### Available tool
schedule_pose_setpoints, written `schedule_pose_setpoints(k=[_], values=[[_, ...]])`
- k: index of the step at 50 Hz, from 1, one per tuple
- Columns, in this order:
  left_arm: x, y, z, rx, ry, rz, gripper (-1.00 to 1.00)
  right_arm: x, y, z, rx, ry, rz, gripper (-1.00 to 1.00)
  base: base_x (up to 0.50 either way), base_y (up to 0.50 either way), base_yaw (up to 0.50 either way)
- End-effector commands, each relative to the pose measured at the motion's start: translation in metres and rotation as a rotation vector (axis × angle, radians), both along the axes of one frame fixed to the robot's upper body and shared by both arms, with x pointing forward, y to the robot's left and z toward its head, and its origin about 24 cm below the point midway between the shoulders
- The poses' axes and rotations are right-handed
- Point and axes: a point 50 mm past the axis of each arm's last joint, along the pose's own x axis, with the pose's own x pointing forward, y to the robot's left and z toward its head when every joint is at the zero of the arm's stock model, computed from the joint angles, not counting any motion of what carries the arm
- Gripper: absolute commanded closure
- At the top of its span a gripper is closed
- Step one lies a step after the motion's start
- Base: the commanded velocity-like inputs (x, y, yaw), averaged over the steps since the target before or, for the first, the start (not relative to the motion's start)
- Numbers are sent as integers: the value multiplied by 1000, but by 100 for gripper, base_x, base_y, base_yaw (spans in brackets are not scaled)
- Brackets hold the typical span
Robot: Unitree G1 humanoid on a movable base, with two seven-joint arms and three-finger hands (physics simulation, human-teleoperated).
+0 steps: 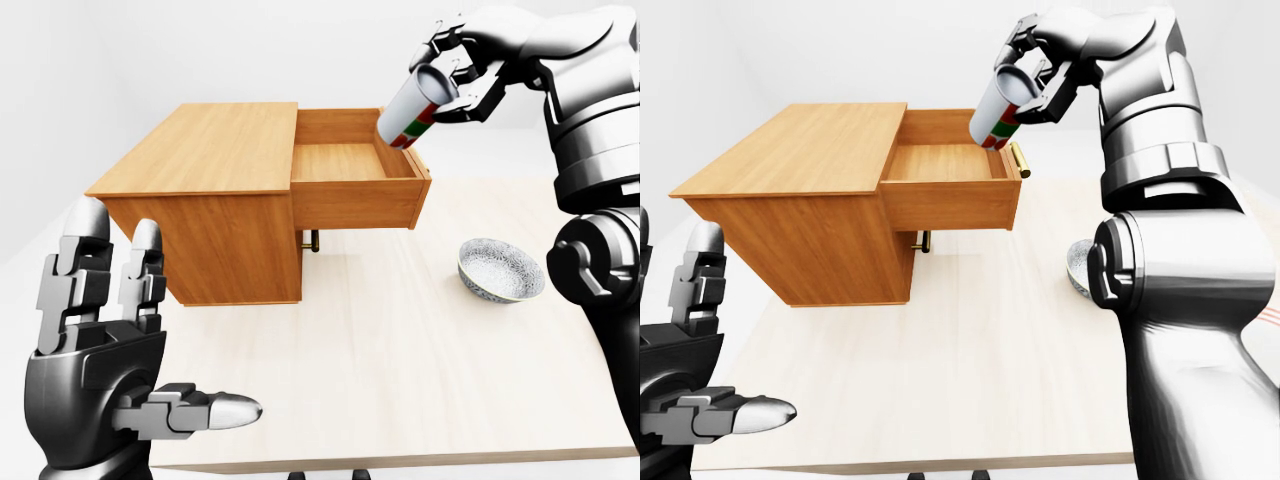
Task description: Put the ketchup in the top drawer of the cabinet.
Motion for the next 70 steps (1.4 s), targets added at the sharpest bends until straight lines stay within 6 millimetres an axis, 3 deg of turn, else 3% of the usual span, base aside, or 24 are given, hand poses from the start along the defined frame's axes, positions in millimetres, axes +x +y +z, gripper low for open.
schedule_pose_setpoints(k=[1, 70], values=[[0, 0, 0, 0, -3, 0, -100, 0, 0, 1, 22, -1, 6, 100, 0, 0, 0], [0, -1, 0, 2, 0, -1, -100, 9, -4, -36, 137, 97, 29, 100, 0, 0, 0]])
